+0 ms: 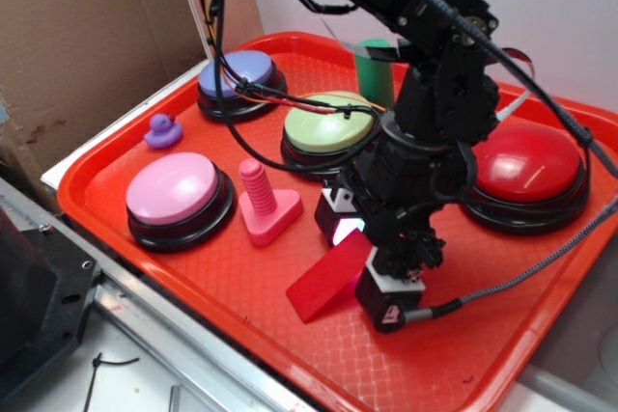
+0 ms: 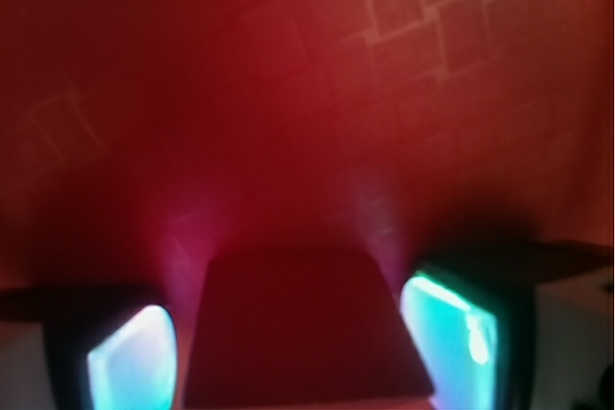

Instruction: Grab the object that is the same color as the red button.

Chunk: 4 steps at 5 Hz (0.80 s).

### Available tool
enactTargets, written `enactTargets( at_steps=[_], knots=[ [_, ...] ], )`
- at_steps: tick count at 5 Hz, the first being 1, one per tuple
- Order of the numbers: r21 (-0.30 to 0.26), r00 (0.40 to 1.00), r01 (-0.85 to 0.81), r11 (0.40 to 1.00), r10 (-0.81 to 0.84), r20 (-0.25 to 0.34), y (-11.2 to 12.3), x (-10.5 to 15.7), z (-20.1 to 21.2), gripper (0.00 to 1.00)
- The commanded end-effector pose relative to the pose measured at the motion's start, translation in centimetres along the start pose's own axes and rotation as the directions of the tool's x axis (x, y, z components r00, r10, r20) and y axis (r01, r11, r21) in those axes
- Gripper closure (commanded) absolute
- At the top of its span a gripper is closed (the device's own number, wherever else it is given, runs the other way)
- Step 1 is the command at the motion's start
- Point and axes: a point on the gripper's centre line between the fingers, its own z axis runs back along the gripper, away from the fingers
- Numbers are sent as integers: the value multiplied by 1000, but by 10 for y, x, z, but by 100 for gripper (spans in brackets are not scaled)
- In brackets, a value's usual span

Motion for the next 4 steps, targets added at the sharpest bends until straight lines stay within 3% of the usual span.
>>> enactTargets(
  at_steps=[1, 2, 3, 4],
  knots=[
    [0, 1000, 0, 1000, 0, 0, 0, 0, 0, 100],
    [26, 1000, 18, 1000, -17, -4, 0, -3, 2, 55],
    [-2, 999, -16, 1000, 16, 31, -1, -2, 0, 100],
    [-19, 999, -10, 1000, 10, 38, -1, -1, 1, 100]
  ],
)
